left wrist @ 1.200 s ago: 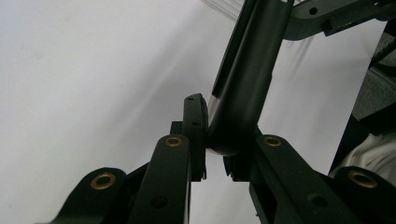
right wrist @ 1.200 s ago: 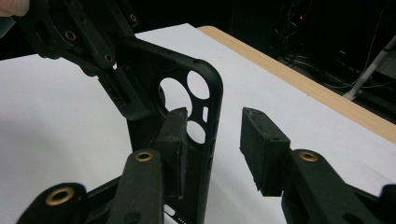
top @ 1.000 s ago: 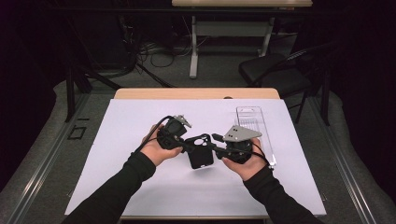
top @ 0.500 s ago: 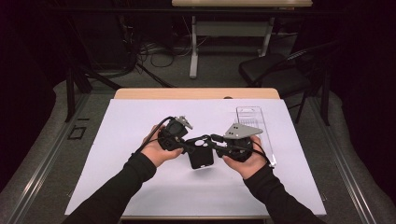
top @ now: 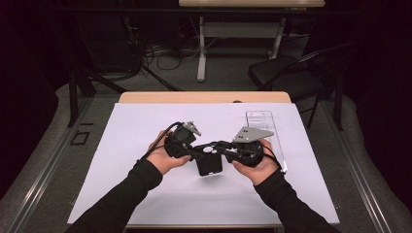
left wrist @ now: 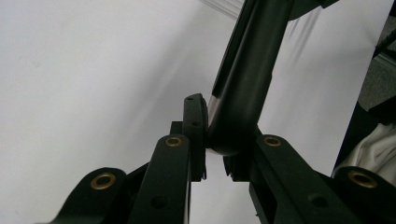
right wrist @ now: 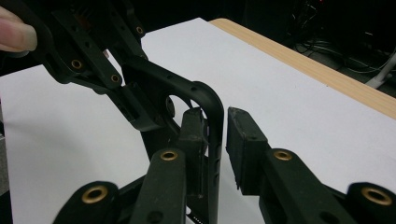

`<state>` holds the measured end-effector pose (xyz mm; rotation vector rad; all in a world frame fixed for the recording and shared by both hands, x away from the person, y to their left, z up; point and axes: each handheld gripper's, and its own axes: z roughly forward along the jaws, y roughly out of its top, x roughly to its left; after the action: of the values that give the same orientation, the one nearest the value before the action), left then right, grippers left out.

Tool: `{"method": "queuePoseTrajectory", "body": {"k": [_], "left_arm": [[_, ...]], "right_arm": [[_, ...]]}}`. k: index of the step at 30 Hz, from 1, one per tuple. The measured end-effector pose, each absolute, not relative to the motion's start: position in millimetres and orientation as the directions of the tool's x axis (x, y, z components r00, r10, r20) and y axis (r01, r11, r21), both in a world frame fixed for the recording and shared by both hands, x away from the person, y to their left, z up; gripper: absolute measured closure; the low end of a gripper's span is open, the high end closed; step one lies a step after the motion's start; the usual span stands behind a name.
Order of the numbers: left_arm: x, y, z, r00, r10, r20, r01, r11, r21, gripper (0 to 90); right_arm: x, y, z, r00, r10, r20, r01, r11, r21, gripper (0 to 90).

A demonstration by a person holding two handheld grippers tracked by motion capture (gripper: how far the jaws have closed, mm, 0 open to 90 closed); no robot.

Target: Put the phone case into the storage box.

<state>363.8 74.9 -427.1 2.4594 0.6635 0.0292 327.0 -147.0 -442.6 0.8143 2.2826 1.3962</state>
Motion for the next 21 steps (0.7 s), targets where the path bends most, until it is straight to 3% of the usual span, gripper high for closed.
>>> {"method": "queuePoseTrajectory", "body": {"k": [21], "left_arm": [[361.6,75.2,-428.7,0.901,0.415,-0.129,0.413,-0.727,0.549,81.6]], "right_arm": [[327.9,-148.8,-442.3,-0.813,0.582,0.020,0.293,0.379,0.878,80.7]]}}
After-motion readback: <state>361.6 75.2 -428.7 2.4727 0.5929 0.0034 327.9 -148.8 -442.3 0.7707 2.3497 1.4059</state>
